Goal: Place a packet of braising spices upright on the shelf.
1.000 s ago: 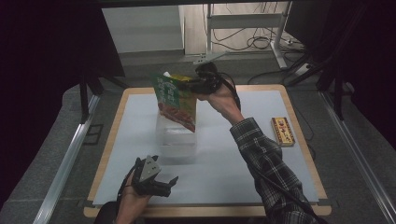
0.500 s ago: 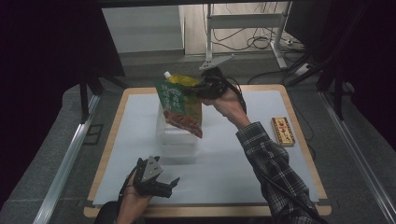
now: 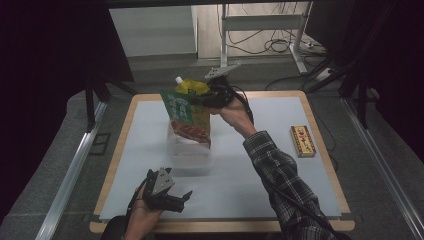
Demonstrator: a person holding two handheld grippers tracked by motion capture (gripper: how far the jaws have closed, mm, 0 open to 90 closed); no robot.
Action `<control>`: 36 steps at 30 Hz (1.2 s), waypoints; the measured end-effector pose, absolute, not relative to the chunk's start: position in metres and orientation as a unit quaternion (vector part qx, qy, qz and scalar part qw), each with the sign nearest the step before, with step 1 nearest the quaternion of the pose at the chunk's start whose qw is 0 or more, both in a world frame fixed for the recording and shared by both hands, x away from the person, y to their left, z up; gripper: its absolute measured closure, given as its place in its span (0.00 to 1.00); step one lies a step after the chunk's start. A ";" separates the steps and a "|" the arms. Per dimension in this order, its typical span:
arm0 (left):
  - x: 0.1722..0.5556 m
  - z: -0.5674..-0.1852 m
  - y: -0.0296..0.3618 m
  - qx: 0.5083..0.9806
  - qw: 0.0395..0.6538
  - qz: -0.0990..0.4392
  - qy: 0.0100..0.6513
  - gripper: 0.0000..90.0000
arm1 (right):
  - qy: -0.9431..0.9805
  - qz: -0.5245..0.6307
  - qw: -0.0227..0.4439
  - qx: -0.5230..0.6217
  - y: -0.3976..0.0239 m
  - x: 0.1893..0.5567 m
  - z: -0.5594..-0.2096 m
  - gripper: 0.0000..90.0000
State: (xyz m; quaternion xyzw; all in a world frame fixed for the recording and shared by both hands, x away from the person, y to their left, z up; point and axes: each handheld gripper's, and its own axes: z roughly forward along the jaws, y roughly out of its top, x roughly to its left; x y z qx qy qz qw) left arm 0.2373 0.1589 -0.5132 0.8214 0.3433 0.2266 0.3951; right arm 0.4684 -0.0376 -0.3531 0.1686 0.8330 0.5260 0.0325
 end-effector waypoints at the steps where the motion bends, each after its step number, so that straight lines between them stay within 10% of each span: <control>1: 0.237 -0.514 0.158 0.819 0.399 0.226 0.346 0.00 | 0.833 0.525 0.033 0.171 -0.038 0.469 -0.355 0.99; 16: 0.238 -0.515 0.157 0.825 0.391 0.224 0.342 0.00 | 0.831 0.514 0.065 0.201 -0.046 0.475 -0.366 0.94; 36: 0.237 -0.515 0.155 0.826 0.390 0.227 0.338 0.00 | 0.839 0.473 0.114 0.242 -0.089 0.464 -0.369 0.36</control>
